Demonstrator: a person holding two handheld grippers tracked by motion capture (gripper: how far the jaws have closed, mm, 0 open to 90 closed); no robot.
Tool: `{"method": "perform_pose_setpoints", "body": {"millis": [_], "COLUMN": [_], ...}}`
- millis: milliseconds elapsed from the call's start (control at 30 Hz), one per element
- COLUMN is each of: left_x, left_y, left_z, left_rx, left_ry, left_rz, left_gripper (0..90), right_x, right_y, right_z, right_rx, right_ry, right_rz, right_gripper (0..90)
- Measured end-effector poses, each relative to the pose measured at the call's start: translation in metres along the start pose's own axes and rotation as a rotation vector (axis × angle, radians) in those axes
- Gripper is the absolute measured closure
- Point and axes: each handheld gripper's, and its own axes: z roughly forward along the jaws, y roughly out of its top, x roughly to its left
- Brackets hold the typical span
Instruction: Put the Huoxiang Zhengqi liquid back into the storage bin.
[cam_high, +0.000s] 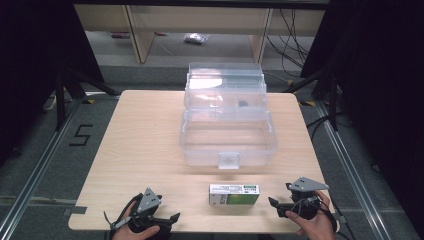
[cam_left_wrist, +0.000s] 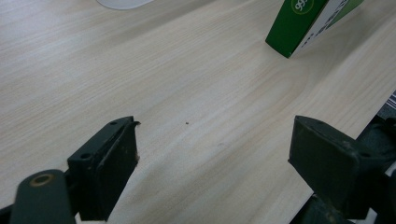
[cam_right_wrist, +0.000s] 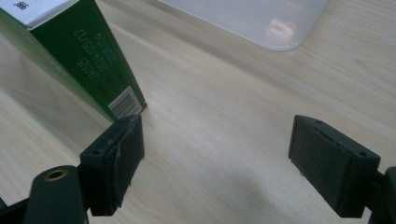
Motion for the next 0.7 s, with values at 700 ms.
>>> {"method": "perform_pose_setpoints", "body": {"millis": [700], "left_x": [0.000], "left_y": [0.000], "left_z": [0.001], "left_rx": [0.006], "left_ry": [0.015], "left_rz": [-0.003], "left_gripper": [14.8], "right_x": [0.013], "right_y": [0.018], "right_z": [-0.014], "right_rx": [0.062], "right_ry": [0.052], "right_rz": [-0.110], "right_gripper": [18.5]}}
